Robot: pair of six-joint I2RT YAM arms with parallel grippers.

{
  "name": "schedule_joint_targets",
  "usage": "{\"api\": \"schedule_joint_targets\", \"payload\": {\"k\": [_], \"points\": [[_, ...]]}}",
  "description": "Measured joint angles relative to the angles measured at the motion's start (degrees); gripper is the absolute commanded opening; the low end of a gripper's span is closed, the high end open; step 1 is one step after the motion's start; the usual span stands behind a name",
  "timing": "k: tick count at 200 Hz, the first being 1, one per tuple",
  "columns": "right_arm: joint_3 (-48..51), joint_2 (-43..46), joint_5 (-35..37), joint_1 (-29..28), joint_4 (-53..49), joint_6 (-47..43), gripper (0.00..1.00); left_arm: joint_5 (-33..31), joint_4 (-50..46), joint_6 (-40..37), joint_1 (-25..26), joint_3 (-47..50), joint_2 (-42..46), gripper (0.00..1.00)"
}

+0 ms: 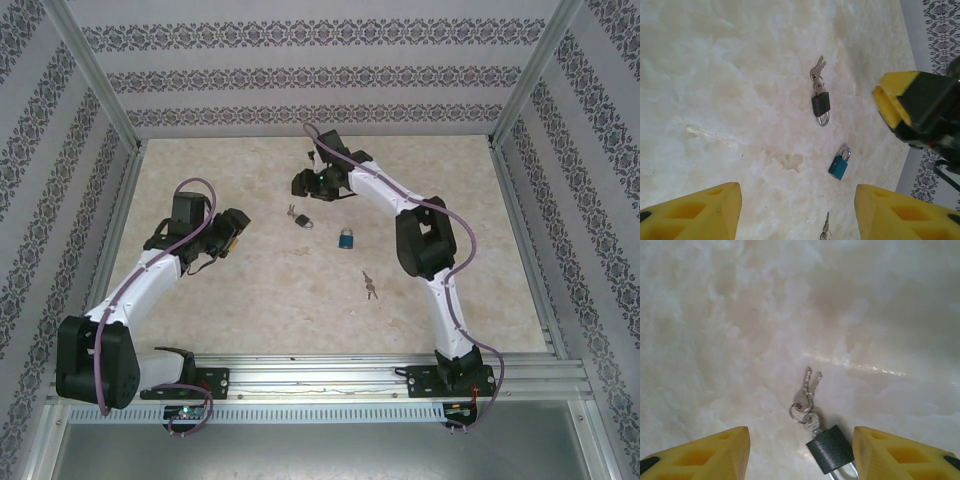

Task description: Unlock with the key

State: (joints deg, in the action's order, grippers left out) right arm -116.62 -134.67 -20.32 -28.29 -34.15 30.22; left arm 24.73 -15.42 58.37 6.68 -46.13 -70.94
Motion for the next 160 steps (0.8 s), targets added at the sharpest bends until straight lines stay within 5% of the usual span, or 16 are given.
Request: {"api": "schedule_joint_targets", "payload": {"k": [53, 160], "points": [[-2.8, -7.06, -1.95, -1.14, -1.25, 0.59, 0.56, -0.17, -0.79, -0.15, -0.02, 0.0, 1.2, 0.61], [1.55, -5.33, -13.2, -4.83, -1.53, -4.2, 0.53, -0.17, -0.74, -0.39, -0.02, -0.02, -0.96, 0.61]]}}
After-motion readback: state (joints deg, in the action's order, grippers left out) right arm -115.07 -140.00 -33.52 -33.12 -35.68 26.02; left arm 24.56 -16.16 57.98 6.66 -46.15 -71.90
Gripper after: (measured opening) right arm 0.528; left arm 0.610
